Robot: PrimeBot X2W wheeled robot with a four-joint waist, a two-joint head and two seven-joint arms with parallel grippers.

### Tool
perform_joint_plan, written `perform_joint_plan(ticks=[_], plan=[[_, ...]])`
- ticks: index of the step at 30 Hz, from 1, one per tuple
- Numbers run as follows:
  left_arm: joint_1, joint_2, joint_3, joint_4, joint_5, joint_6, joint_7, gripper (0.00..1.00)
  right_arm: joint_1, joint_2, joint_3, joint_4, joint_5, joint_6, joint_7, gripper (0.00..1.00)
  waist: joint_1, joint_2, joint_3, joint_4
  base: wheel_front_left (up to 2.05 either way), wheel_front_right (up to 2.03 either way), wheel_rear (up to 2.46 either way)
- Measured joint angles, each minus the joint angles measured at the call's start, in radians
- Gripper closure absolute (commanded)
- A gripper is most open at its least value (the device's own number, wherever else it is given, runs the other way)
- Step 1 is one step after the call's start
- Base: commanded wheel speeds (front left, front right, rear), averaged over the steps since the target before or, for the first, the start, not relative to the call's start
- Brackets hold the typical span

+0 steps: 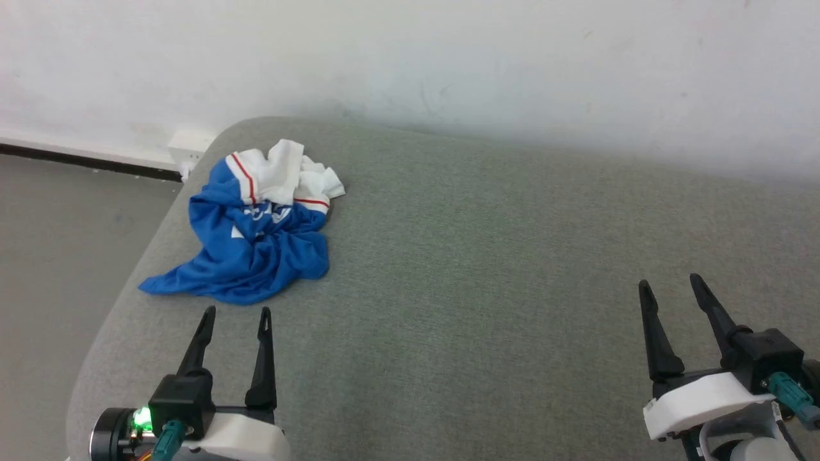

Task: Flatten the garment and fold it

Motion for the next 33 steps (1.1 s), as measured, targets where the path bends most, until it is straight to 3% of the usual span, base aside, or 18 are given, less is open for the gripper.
perform_joint_plan(ticks=[33], plan=[[0.067,0.010,0.012,-0.018,-0.002,-0.008,-0.067,0.00,0.000,0.000,0.003,0.057,0.011,0.000,-0.068,0.00,0.0000,0.0000,-0.030,0.171,0.00,0.00,0.00]])
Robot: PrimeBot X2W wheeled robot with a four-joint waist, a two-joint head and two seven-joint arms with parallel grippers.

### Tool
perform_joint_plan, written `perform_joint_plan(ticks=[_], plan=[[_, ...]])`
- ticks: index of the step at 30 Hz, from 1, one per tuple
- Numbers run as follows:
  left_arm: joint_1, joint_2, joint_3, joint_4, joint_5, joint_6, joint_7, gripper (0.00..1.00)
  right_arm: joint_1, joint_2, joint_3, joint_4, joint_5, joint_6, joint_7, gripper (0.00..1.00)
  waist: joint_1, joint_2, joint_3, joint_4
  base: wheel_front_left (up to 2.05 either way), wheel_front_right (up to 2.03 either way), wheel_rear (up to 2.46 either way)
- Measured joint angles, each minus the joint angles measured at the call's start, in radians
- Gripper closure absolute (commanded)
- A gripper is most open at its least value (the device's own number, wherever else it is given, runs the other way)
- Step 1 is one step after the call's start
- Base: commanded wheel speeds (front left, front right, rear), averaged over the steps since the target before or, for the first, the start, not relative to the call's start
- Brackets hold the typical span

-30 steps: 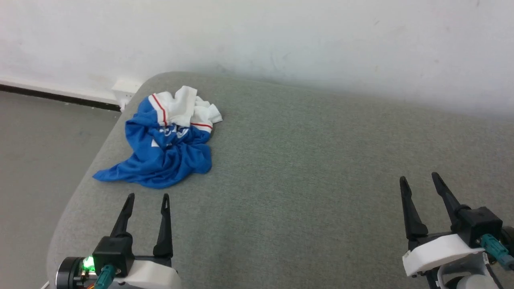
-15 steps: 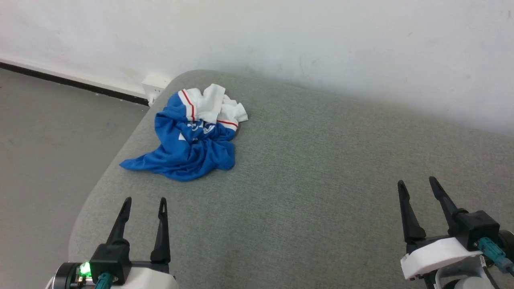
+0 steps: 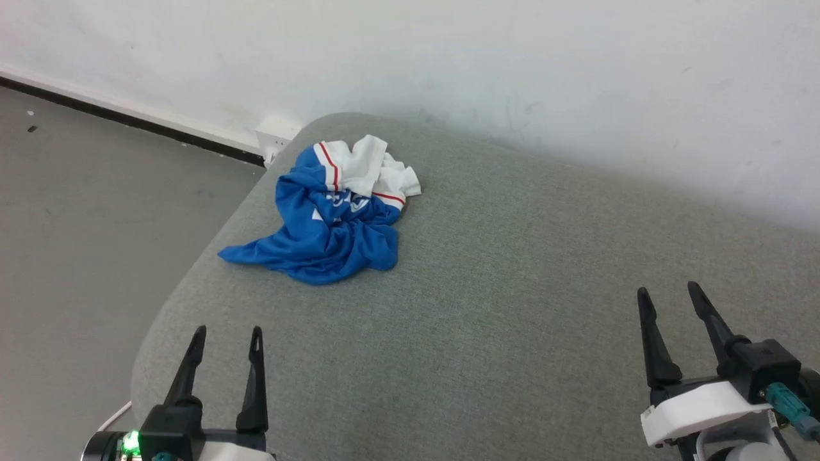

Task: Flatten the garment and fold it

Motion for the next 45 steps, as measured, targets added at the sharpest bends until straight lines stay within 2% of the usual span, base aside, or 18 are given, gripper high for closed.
perform_joint_plan(ticks=[15,26,35,40,45], plan=[[0.024,0.009,0.002,-0.006,-0.005,-0.010,-0.032,0.00,0.006,0.000,-0.009,0.016,0.011,0.000,-0.031,0.00,0.0000,0.0000,-0.015,0.044,0.00,0.00,0.00],[0.025,0.009,0.003,-0.007,-0.008,-0.011,-0.032,0.00,0.009,0.000,-0.010,0.013,0.011,0.000,-0.031,0.00,0.0000,0.0000,-0.013,0.043,0.00,0.00,0.00],[-0.043,-0.003,0.059,-0.146,-0.114,-0.037,-0.033,0.00,0.009,0.001,-0.019,0.002,0.011,0.000,-0.032,0.00,0.0000,0.0000,0.004,0.042,0.00,0.00,0.00],[-0.196,0.042,0.069,-0.188,-0.184,-0.079,0.023,0.00,0.008,0.001,-0.031,-0.014,0.008,0.000,-0.032,0.00,0.0000,0.0000,0.025,0.041,0.00,0.00,0.00],[-0.425,0.138,0.064,-0.167,-0.248,-0.105,0.160,0.00,-0.004,0.001,-0.047,-0.029,-0.014,0.000,-0.032,0.00,0.0000,0.0000,0.060,0.035,0.00,0.00,0.00]])
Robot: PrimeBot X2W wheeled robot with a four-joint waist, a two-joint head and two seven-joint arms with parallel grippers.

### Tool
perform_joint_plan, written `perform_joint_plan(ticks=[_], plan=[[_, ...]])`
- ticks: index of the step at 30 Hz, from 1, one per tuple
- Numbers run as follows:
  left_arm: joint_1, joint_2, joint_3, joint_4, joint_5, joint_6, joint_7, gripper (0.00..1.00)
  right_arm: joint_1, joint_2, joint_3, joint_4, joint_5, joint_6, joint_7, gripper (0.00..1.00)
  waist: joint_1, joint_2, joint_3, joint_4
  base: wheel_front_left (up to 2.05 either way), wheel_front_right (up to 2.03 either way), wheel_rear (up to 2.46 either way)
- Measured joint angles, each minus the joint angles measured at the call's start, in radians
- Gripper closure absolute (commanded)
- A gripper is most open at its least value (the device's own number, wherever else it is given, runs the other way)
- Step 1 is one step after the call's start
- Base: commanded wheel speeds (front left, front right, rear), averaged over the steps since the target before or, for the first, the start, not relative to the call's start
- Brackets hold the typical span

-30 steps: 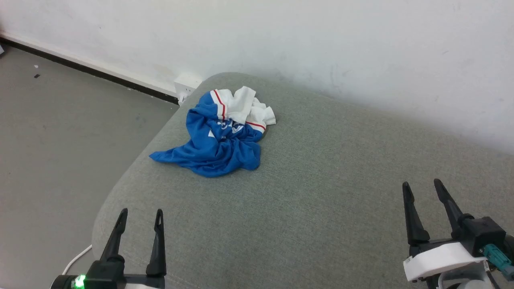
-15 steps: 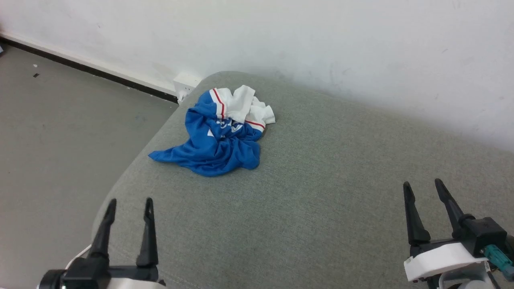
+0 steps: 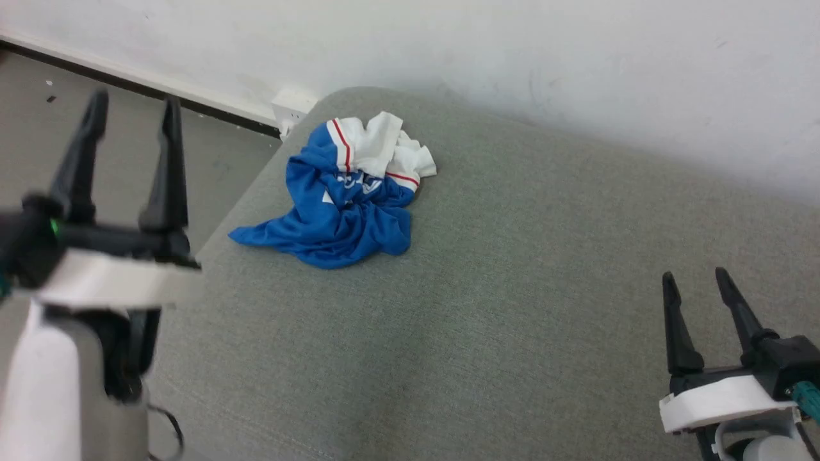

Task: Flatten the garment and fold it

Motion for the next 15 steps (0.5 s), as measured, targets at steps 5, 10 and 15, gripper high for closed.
perform_joint_plan(ticks=[5,10,15], plan=[[-0.223,0.105,-0.055,0.128,-0.031,-0.017,0.106,0.00,-0.024,0.000,-0.010,-0.018,-0.034,0.000,0.000,0.00,0.0001,0.0000,0.047,-0.012,0.00,0.00,0.00],[-0.386,0.188,-0.109,0.304,-0.068,-0.019,0.160,0.00,-0.061,0.000,0.002,-0.053,-0.063,0.000,0.000,0.00,0.0001,0.0000,0.100,-0.033,0.00,0.00,0.00],[-0.472,0.276,-0.259,0.453,-0.148,-0.019,0.234,0.00,-0.095,0.000,0.014,-0.106,-0.098,0.000,0.000,0.00,0.0002,0.0000,0.162,-0.061,0.00,0.00,0.00]])
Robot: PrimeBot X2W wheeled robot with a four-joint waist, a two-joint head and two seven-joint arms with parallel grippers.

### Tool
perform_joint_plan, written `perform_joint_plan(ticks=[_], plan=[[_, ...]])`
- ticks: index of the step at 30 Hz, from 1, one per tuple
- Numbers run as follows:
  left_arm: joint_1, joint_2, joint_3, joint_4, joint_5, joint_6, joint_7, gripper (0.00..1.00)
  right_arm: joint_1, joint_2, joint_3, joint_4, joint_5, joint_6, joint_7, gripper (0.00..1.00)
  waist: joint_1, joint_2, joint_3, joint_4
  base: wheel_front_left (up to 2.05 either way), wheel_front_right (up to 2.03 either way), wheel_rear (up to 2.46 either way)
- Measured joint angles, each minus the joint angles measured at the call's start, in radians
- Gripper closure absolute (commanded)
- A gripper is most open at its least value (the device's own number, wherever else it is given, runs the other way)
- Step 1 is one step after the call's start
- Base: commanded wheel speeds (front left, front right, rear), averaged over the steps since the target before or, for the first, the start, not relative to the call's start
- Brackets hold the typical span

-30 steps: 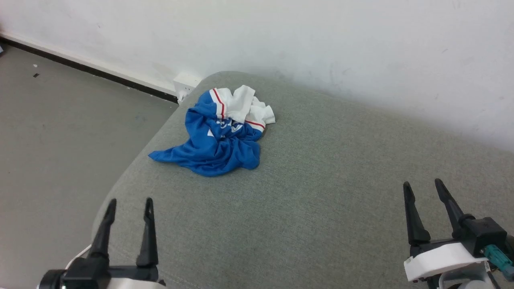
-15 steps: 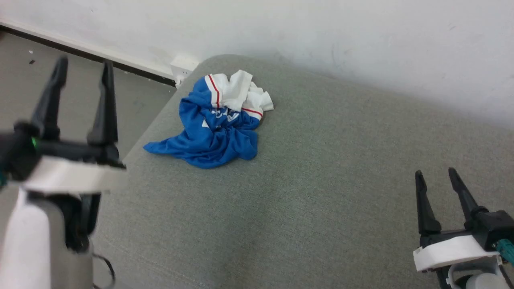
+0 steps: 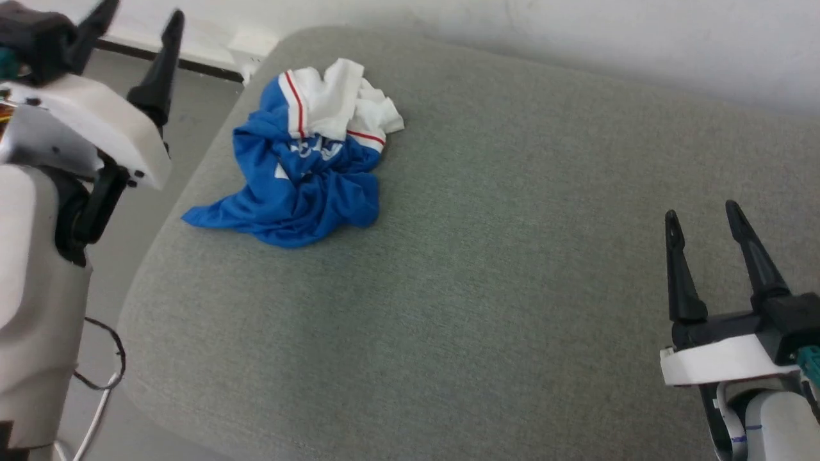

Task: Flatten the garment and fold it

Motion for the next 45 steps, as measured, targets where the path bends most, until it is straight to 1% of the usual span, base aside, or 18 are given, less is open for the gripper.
perform_joint_plan(ticks=[2,4,8,10,13,16,17,20,24,25,26,27,28,29,36,45], plan=[[-0.025,0.038,-0.071,0.047,-0.039,0.000,0.025,0.00,-0.008,0.000,0.004,-0.011,-0.015,0.000,0.000,0.00,0.0000,0.0000,0.027,-0.011,0.00,0.00,0.00],[-0.052,0.064,-0.119,0.092,-0.077,0.000,0.046,0.00,-0.018,0.000,0.006,-0.020,-0.027,0.000,0.003,0.00,0.0001,0.0000,0.054,-0.021,0.00,0.00,0.00],[-0.100,0.092,-0.209,0.180,-0.164,0.000,0.120,0.00,-0.040,0.000,0.017,-0.042,-0.042,0.000,0.019,0.00,0.0001,0.0000,0.109,-0.042,0.00,0.00,0.00],[-0.111,0.100,-0.239,0.221,-0.213,0.000,0.166,0.00,-0.046,0.000,0.022,-0.051,-0.045,0.000,0.026,0.00,0.0000,0.0000,0.133,-0.054,0.00,0.00,0.00],[-0.113,0.106,-0.255,0.281,-0.303,0.000,0.238,0.00,-0.052,0.001,0.025,-0.063,-0.058,0.000,0.036,0.00,0.0000,0.0000,0.167,-0.074,0.00,0.00,0.00],[-0.113,0.101,-0.239,0.343,-0.410,0.000,0.313,0.00,-0.056,0.001,0.020,-0.077,-0.066,0.000,0.039,0.00,-0.0001,0.0000,0.196,-0.096,0.00,0.00,0.00],[-0.113,0.102,-0.243,0.356,-0.427,0.000,0.345,0.00,-0.056,0.002,0.019,-0.081,-0.068,0.000,0.044,0.00,-0.0001,0.0000,0.204,-0.104,0.00,0.00,0.00],[-0.112,0.111,-0.269,0.395,-0.434,0.000,0.426,0.00,-0.056,0.002,0.017,-0.095,-0.074,0.000,0.047,0.00,-0.0001,0.0000,0.227,-0.127,0.00,0.00,0.00],[-0.110,0.106,-0.248,0.441,-0.481,0.000,0.439,0.00,-0.057,0.002,0.023,-0.115,-0.080,0.000,0.058,0.00,-0.0002,0.0000,0.255,-0.152,0.00,0.00,0.00],[-0.110,0.101,-0.244,0.449,-0.491,0.000,0.445,0.10,-0.057,0.002,0.023,-0.119,-0.082,0.000,0.061,0.00,-0.0002,0.0000,0.261,-0.158,0.00,0.00,0.00],[-0.110,0.097,-0.245,0.457,-0.495,0.000,0.453,0.34,-0.058,0.002,0.023,-0.123,-0.084,0.000,0.063,0.00,-0.0002,0.0000,0.267,-0.162,0.00,0.00,0.00],[-0.111,0.094,-0.247,0.462,-0.499,0.000,0.462,0.59,-0.058,0.001,0.024,-0.126,-0.085,0.000,0.064,0.00,-0.0001,0.0000,0.272,-0.167,0.00,0.00,0.00],[-0.112,0.093,-0.249,0.468,-0.501,0.000,0.467,0.97,-0.061,0.002,0.024,-0.128,-0.085,0.000,0.066,0.00,-0.0002,0.0000,0.277,-0.171,0.00,0.00,0.00],[-0.114,0.094,-0.250,0.472,-0.502,0.000,0.471,1.00,-0.062,0.002,0.026,-0.130,-0.085,0.000,0.069,0.00,-0.0002,0.0000,0.281,-0.175,0.00,0.00,0.00],[-0.123,0.098,-0.249,0.491,-0.519,0.000,0.437,1.00,-0.075,0.002,0.030,-0.133,-0.085,0.000,0.072,0.00,-0.0003,0.0000,0.292,-0.186,0.00,0.00,0.00],[-0.136,0.102,-0.258,0.481,-0.523,0.000,0.358,1.00,-0.077,0.002,0.036,-0.095,-0.059,0.000,0.052,0.00,-0.0002,0.0000,0.249,-0.187,0.00,0.00,0.00]])
